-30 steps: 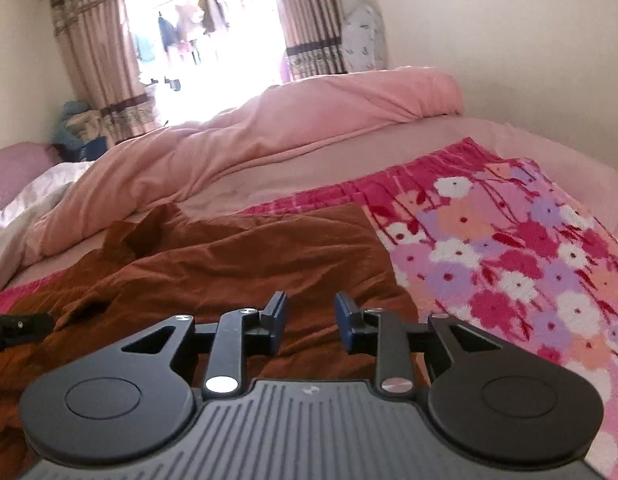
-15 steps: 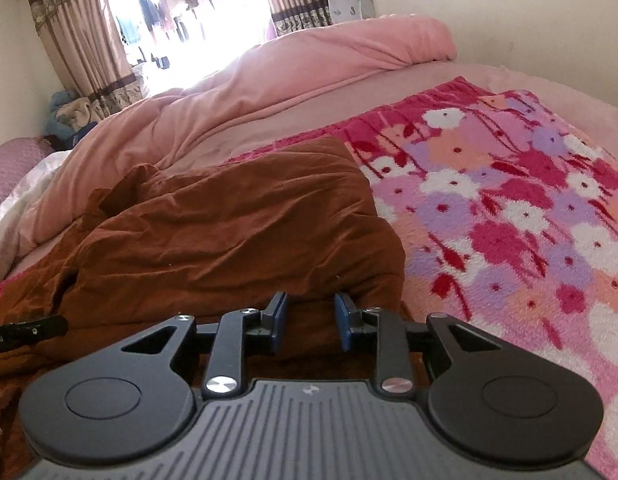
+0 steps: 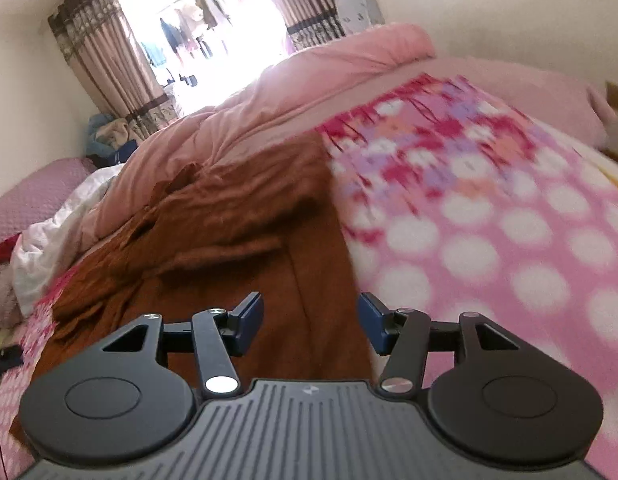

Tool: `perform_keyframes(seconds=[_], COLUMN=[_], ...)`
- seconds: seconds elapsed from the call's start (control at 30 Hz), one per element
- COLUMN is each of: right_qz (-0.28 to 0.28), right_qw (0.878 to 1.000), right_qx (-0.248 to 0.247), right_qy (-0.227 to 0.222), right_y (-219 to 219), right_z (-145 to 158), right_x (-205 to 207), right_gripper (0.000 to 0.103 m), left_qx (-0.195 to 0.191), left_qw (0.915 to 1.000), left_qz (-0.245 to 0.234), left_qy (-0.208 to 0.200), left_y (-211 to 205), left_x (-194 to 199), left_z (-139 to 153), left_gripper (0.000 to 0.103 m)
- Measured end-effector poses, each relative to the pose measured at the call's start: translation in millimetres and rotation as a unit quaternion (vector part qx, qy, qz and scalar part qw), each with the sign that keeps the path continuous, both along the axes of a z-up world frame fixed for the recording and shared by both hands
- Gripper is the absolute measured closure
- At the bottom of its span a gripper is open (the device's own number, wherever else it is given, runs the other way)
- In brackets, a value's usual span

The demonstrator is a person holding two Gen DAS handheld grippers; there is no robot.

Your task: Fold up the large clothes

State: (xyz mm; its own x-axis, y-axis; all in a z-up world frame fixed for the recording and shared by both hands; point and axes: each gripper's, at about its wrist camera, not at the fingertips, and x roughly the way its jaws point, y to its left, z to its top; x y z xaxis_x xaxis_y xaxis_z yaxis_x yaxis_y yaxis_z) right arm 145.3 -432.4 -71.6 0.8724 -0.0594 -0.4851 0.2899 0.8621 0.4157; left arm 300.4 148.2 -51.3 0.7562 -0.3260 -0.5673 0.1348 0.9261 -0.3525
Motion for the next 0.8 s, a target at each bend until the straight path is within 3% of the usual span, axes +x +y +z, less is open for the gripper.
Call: perform_keyframes(seconds=[0.13,0.3,0.5,0.6,0.8], right_qz=[-0.015,-0.019,-0.016,-0.009,0.001], right_qw=[0.999,0.996,0.993,0.992,0.995], right_qx=[0.035,0.088,0.115,0.126,0.099], right_qy=[0.020,0.021,0.005,0.006,-0.003], right_y=[0,1,3,5,14], right_z=[-22,-40,-46,-47,-47], right_x=[-32,-47,-47,-42,-31], right_gripper=[0.038,0.038,0.037,0.036,0.030], left_qx=[-0.050,-0.120,-0.122,-0.141,-0.143], left_qw=[0.9972,0.9903,0.9901,0.9874,0.9876], left_qz=[0.045,0.043,0.032,0.033,0.029], left_qy=[0.031,0.055,0.061,0.064,0.059], left_y=[49,70,61,60,52], left_x=[-30,-46,-48,-42,-22], left_z=[-21,-41,-50,-52,-52], left_gripper=[0.035,0.035,0.033,0.031,0.027])
